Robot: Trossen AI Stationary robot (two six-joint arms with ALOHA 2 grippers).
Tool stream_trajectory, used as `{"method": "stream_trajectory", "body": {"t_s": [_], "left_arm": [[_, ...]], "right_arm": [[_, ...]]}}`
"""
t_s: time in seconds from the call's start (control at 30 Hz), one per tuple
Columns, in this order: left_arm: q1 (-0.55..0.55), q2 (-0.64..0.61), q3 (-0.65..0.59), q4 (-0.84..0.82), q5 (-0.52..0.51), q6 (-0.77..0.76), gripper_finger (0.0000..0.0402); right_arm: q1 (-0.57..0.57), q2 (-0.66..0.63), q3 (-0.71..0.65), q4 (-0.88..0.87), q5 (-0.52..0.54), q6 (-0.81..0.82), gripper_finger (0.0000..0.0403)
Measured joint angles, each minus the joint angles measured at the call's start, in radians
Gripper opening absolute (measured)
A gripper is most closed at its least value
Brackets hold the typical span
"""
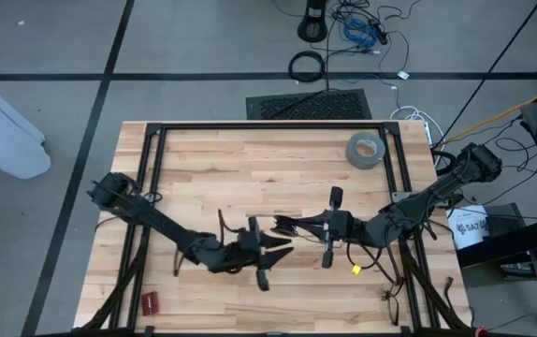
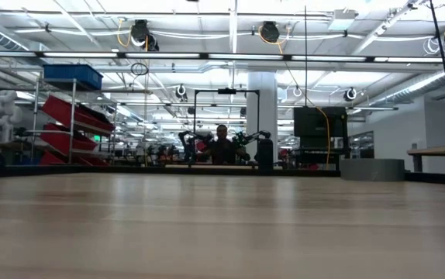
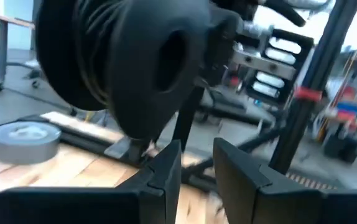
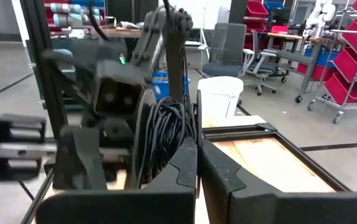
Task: Coil cords
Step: Coil the black wire onto the spool
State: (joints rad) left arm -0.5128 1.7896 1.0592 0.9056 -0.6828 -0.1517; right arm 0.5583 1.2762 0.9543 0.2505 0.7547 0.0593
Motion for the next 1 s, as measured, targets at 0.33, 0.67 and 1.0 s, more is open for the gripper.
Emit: {"method": "stream_trajectory", "body": {"t_s": [0.33, 0.67, 1.0], "left_arm": [[0.049, 0.245, 0.000, 0.632, 0.163, 0.190, 0.0101], [0.107, 0.354, 0.147, 0.659, 0.312, 0.243, 0.0101], [0.126, 0.352, 0.211, 0.613, 0.370, 0.237, 0.0101]], "right_arm": [[0.000, 0.000, 0.000, 0.029, -0.026, -0.020, 0.0000], [0.000, 0.001, 0.000, 0.040, -0.029, -0.023, 0.0000], [0.000, 0.000, 0.002, 0.072, -0.027, -0.052, 0.0000]]}}
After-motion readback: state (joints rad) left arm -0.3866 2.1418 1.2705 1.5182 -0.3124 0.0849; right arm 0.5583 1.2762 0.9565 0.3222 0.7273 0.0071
